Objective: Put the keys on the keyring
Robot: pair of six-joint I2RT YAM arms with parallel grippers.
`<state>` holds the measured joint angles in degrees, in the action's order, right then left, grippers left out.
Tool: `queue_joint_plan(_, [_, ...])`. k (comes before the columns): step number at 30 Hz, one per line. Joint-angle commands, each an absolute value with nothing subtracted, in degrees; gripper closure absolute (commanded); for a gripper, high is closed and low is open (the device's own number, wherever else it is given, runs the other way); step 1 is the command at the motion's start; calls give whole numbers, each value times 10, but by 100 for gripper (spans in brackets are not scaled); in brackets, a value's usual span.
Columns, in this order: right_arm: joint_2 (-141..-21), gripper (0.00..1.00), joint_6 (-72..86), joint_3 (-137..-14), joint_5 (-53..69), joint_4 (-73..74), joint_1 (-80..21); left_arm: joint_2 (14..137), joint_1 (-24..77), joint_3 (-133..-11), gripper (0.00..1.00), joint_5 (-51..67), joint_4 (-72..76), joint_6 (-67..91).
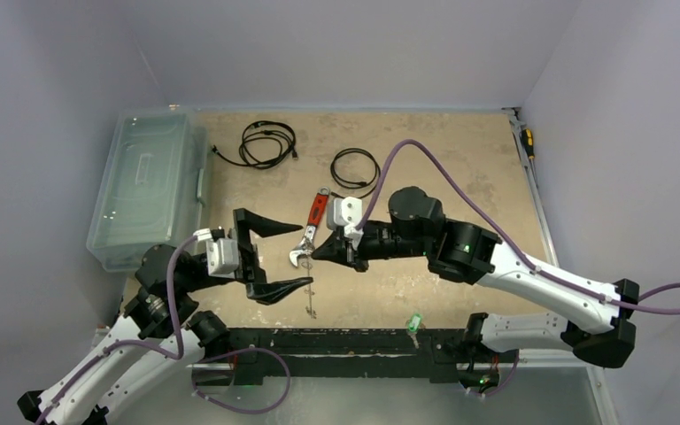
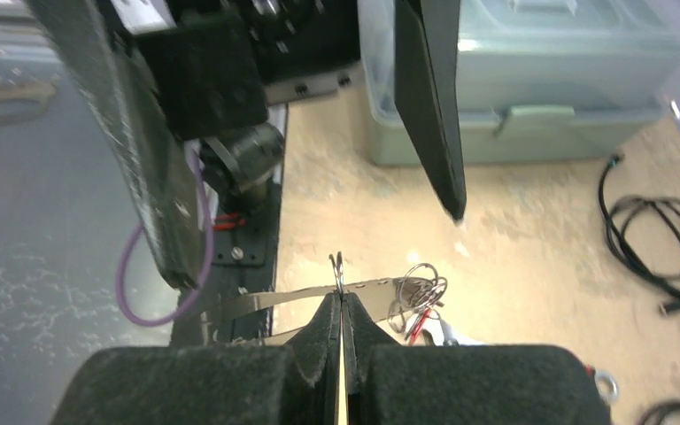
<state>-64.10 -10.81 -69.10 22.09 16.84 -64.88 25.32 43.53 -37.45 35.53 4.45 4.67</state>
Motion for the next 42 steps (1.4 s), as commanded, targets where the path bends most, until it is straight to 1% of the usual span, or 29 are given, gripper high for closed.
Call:
queue_joint_plan(1, [-652,100,-120,-741,134,233,-650,242,433,-420,4,289,-16,16])
queue_joint_plan(3, [-663,100,-120,-756,105,268,-651,241,433,-430,5,274,-51,-5])
queue_joint_plan(4, [-671,100,-121,-765,94,280,-651,242,433,-433,8,268,-66,-21])
queue_joint_plan(8, [-689,100,-125,-790,54,344,-652,252,434,-436,28,264,-91,-53])
queue_joint_plan(10, [-690,100,-128,-798,51,361,-652,266,435,-439,32,272,-97,-65])
queue_joint_plan(15, [-679,100,-135,-808,59,383,-654,313,435,-438,48,307,-98,-76])
queue_joint_plan(18, [-677,100,-137,-809,68,392,-655,346,436,-439,52,335,-88,-71])
queue_joint_plan(21, [-677,100,-141,-806,80,392,-655,372,435,-440,53,367,-72,-56])
queue_joint_plan(23, [-679,100,-143,-807,84,394,-656,383,435,-440,56,382,-63,-50])
queue_joint_plan(26, [-679,100,-145,-806,93,394,-658,393,436,-435,61,390,-56,-45])
queue_joint_plan(33, [-672,100,-145,-806,116,394,-664,401,435,-427,68,402,-47,-41])
queue_joint_plan(37, [-672,100,-145,-806,119,392,-667,401,436,-426,75,406,-44,-41])
queue_joint_plan(39, [-672,100,-146,-806,122,392,-669,402,435,-423,82,406,-43,-40])
queue_joint_plan(42, [-667,100,-148,-808,138,390,-671,400,436,-418,89,403,-36,-35])
